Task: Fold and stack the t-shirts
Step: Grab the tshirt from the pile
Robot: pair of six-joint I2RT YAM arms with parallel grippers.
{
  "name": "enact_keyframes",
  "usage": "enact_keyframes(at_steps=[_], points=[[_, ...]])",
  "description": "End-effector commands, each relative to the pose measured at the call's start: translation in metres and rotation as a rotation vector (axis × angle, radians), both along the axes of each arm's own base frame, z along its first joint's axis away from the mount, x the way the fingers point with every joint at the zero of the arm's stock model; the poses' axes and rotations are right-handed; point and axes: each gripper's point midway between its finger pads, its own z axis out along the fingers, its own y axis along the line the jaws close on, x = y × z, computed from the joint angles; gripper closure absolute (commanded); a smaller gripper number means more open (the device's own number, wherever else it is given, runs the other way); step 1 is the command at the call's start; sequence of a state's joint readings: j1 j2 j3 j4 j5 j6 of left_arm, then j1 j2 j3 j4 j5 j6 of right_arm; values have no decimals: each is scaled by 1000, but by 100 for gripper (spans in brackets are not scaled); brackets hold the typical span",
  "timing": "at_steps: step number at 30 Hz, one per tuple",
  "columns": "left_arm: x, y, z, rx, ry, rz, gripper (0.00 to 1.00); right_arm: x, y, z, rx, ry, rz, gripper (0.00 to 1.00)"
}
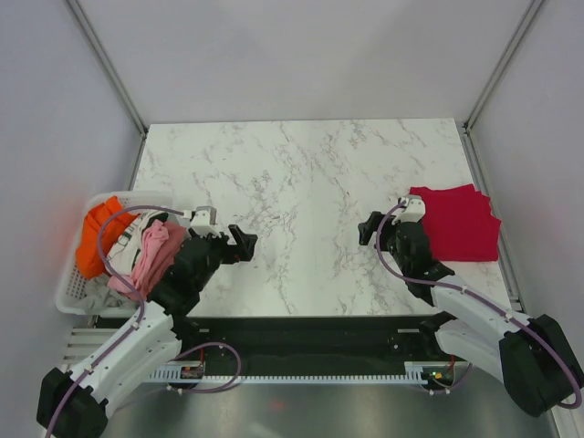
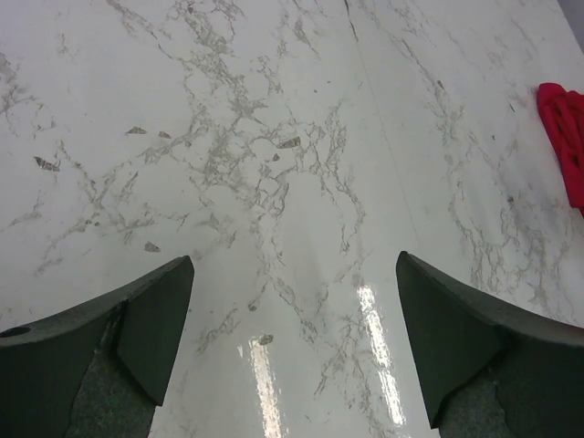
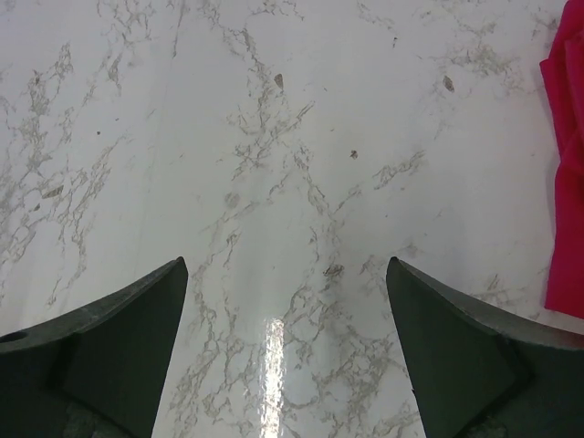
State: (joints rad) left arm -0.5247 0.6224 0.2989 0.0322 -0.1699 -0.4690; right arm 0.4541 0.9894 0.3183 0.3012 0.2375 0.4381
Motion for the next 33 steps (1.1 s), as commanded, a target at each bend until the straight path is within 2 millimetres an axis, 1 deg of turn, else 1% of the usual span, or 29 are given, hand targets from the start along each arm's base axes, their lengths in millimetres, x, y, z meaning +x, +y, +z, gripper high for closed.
enact_keyframes(at_steps=[1,3,5,6,8,10,11,12,13,14,15,16,17,18,19,20,21,22,23,24,25,26,27,28,29,30,33], points=[[4,1,14,7,-65,-7,0,5,5,15,46,-57,2,2],[1,-1,15,-7,-53,-18,0,5,5,14,44,-54,2,2],[-4,-2,24,-42,-57,-25,0,5,2,12,38,-49,-12,2],[-8,1,23,-65,-19,4,0,5,1,11,33,-45,-15,2],[-13,10,34,-76,25,51,0,5,0,11,29,-44,-26,2],[-12,27,42,-76,67,162,1,5,-2,10,27,-42,-34,2],[-11,33,63,-80,59,200,1,5,-3,10,27,-42,-37,2],[-15,50,56,-36,114,290,1,5,-3,11,29,-43,-37,2],[-15,60,78,-45,105,344,0,4,-3,10,29,-43,-37,2],[-13,66,77,-17,141,388,0,4,-3,10,30,-42,-40,2],[-12,75,82,-5,153,439,0,4,-2,10,31,-41,-35,2],[-15,86,94,7,168,481,0,5,-2,9,32,-39,-36,2],[-11,91,93,30,198,516,0,5,-1,9,34,-37,-33,2],[-10,98,97,29,212,551,0,5,0,7,34,-30,-28,2],[-7,110,107,22,215,601,0,5,0,7,36,-31,-27,2],[-4,115,110,19,223,617,2,5,1,6,38,-26,-24,2],[2,115,107,33,253,606,3,5,2,5,35,-22,-22,2],[6,132,113,23,254,663,8,5,2,4,36,-19,-23,2],[8,140,113,24,266,687,10,6,2,4,36,-17,-23,2],[12,155,107,25,300,730,12,5,2,4,36,-17,-23,2],[14,163,108,19,309,747,13,5,2,4,36,-14,-23,2],[15,169,104,18,333,761,17,5,2,6,40,-19,-22,2],[15,185,97,4,365,806,18,5,2,5,39,-16,-22,2],[14,189,91,-6,393,821,19,5,3,6,41,-19,-21,2],[14,189,85,-34,420,820,20,5,3,6,40,-17,-20,2],[13,193,75,-43,459,839,21,5,3,6,43,-20,-20,2],[13,187,59,-69,520,825,27,5,4,6,46,-16,-18,2]])
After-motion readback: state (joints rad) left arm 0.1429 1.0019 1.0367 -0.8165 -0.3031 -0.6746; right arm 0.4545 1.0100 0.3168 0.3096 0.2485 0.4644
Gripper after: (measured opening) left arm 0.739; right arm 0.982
